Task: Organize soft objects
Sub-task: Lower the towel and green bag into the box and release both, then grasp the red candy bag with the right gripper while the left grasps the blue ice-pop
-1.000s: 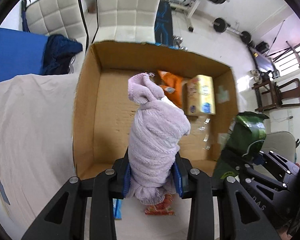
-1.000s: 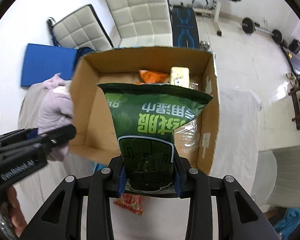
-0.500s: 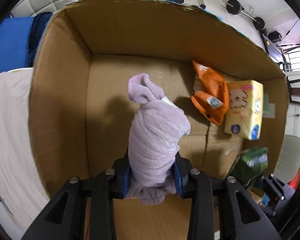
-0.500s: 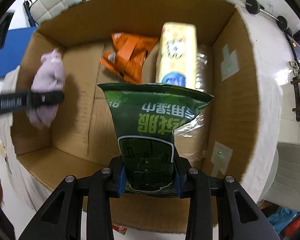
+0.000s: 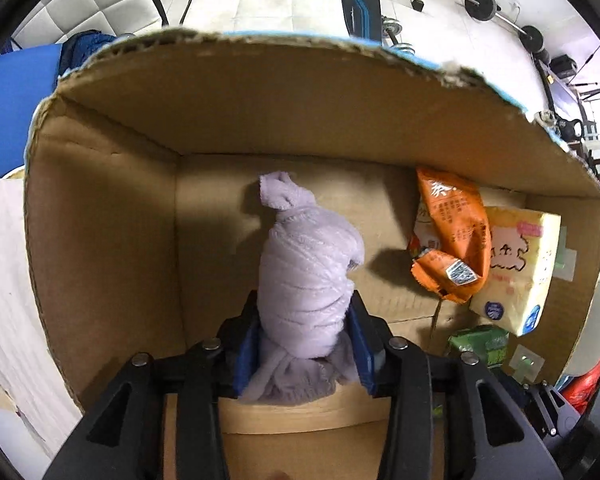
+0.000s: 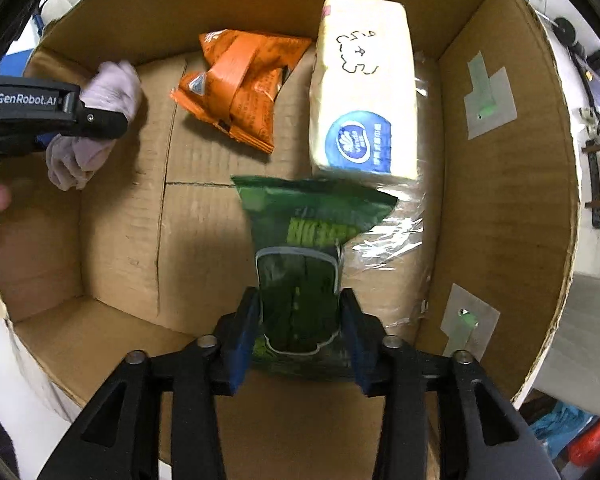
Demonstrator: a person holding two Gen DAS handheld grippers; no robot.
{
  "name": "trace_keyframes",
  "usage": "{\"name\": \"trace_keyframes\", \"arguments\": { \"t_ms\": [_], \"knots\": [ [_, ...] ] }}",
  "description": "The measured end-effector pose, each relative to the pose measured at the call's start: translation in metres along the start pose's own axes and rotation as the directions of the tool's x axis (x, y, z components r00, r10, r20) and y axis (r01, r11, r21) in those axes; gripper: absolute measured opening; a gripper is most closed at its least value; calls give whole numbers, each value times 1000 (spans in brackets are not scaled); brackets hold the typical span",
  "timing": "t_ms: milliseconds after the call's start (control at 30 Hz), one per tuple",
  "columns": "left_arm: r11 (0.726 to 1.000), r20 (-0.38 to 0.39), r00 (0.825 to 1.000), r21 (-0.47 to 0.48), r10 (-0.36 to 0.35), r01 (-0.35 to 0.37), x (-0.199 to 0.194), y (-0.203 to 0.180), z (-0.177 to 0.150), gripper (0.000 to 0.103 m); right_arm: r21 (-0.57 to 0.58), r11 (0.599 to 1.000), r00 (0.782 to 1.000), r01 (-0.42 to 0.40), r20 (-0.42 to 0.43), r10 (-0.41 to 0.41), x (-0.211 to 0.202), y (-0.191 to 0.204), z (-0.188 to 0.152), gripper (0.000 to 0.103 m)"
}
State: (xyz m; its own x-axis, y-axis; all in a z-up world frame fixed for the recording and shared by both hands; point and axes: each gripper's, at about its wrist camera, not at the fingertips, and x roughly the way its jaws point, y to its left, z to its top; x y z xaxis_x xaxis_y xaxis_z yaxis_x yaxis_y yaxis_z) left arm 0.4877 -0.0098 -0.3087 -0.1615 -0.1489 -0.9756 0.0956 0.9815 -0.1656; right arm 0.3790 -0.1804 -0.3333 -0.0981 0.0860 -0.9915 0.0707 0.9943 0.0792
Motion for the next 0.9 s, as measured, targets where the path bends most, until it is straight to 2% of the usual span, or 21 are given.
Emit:
{"name": "trace_keyframes", "arguments": {
  "t_ms": [67, 133, 233, 300, 367, 400, 433, 467, 533, 700, 900],
  "knots": [
    [1000, 10, 1000, -1, 5, -5, -3, 0, -1, 42, 10, 1000, 1000, 6, 15, -6, -6, -1, 2, 67],
    [1000, 12, 1000, 1, 9, -9, -7, -2, -3, 49, 15, 1000, 1000, 2, 28, -2, -15, -1, 6, 76],
    [1000, 40, 999, -1, 13, -13, -16, -3, -7, 55, 12, 1000, 999, 2, 38, -3, -22, 1, 8, 78],
    [1000, 62, 998, -2, 18, -18, -25, -4, -12, 60, 15, 1000, 999, 7, 51, -8, -28, 3, 9, 84],
    [999, 79, 996, 0, 32, -32, -33, -3, -17, 75, 19, 1000, 998, 2, 64, -3, -31, 4, 8, 95],
    [999, 89, 995, -3, 42, -41, -38, -1, -21, 78, 25, 1000, 997, 5, 71, -7, -33, 6, 6, 97],
    [999, 105, 993, -5, 46, -46, -45, 0, -27, 86, 37, 999, 997, 9, 82, -12, -37, 6, 5, 101],
    [999, 118, 992, 1, 51, -51, -49, 0, -32, 92, 46, 999, 996, 9, 93, -13, -39, 7, 4, 103],
    [998, 151, 987, 16, 57, -60, -61, -2, -46, 96, 70, 997, 993, 17, 118, -25, -48, 8, -2, 103],
    [996, 234, 970, 36, 69, -80, -87, -3, -83, 97, 94, 995, 983, 38, 177, -54, -69, 6, -14, 103],
    [992, 342, 935, 53, 91, -116, -110, 2, -124, 97, 77, 995, 962, 68, 261, -86, -108, 20, -35, 103]
  ]
}}
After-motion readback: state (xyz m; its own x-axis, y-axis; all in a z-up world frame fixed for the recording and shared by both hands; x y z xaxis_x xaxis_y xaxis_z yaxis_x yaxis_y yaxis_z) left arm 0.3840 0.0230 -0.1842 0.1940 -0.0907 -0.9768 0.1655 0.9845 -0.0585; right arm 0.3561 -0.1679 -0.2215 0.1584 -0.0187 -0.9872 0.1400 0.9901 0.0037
